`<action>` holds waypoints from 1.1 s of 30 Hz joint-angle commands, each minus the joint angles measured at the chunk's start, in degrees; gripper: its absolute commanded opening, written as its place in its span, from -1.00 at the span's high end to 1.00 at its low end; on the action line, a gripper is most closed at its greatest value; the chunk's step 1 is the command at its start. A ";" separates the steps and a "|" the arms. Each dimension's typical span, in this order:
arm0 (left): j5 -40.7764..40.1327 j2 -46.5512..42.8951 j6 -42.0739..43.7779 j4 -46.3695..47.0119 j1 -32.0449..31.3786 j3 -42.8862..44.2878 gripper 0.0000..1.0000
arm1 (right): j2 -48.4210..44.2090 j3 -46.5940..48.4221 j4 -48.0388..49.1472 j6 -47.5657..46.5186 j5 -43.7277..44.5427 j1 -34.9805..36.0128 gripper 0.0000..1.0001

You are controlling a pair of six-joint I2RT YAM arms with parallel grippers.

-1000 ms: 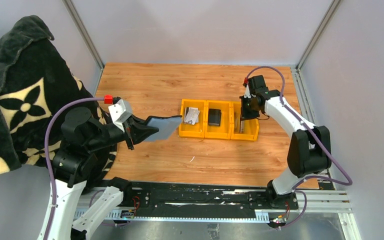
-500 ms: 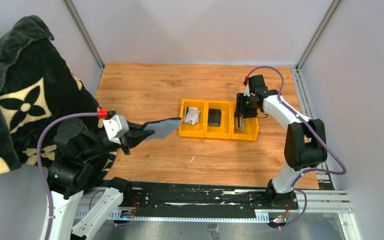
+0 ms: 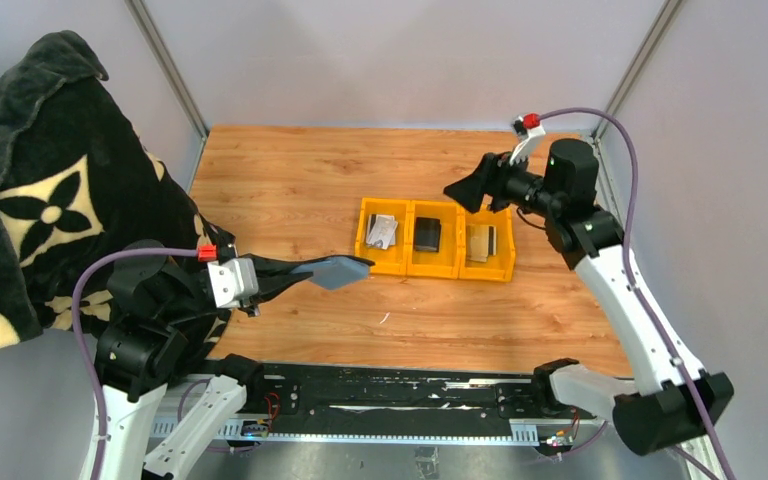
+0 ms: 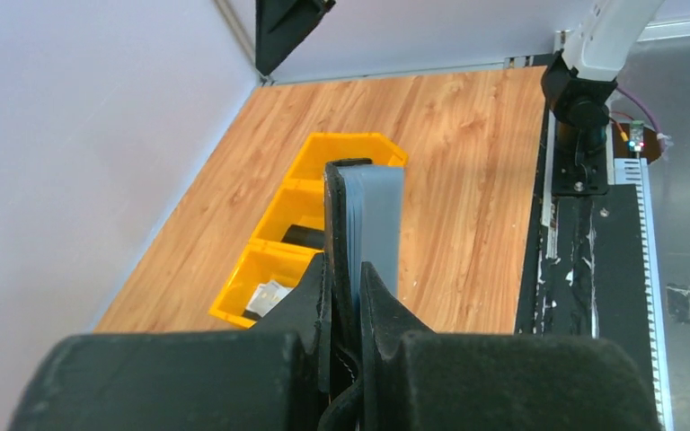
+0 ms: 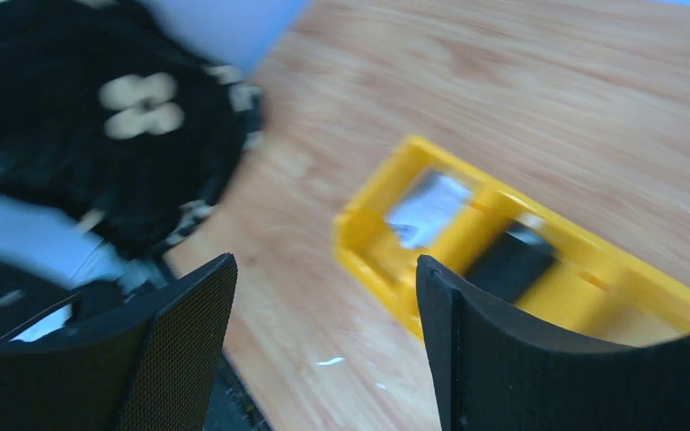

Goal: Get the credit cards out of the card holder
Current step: Place the credit card in the storage box.

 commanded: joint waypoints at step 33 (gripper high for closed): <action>6.37 -1.72 -24.09 23.86 0.16 -1.40 1.00 | -9.80 -6.28 18.03 -18.51 9.17 44.67 -0.10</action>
